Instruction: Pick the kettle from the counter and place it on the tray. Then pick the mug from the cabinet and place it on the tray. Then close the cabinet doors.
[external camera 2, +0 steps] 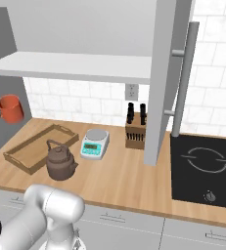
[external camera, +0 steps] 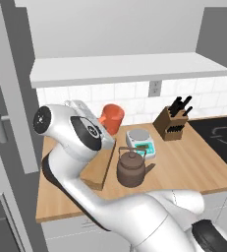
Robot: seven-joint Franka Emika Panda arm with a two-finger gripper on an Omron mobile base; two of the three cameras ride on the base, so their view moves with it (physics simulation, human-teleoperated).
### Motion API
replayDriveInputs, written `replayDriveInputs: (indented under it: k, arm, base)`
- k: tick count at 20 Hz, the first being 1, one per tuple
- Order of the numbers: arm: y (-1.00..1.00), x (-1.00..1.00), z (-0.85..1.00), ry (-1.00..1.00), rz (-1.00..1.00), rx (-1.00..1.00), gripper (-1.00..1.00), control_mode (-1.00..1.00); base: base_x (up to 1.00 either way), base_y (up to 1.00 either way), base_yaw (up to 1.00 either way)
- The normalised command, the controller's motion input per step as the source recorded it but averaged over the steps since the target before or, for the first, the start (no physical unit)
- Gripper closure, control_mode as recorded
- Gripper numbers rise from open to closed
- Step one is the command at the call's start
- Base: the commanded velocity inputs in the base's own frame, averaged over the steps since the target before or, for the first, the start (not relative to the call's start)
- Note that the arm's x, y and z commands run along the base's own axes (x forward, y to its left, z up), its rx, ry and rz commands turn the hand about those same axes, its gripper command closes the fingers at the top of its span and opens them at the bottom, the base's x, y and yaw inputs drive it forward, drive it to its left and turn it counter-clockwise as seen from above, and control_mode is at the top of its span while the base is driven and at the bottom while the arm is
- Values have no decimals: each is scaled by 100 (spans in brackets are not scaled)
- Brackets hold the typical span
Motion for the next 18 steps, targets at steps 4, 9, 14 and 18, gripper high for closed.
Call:
replayDriveInputs:
  k: [4,9,14,18]
  arm:
    - [-1,20,-42,-5,4,14,100,-100]
    - [7,38,-29,0,3,4,100,-100]
    - [30,53,-28,0,1,0,100,-100]
    - [31,46,-39,3,0,0,100,-100]
  base:
    - [0,0,0]
    - [0,0,0]
    - [0,0,0]
    - [0,0,0]
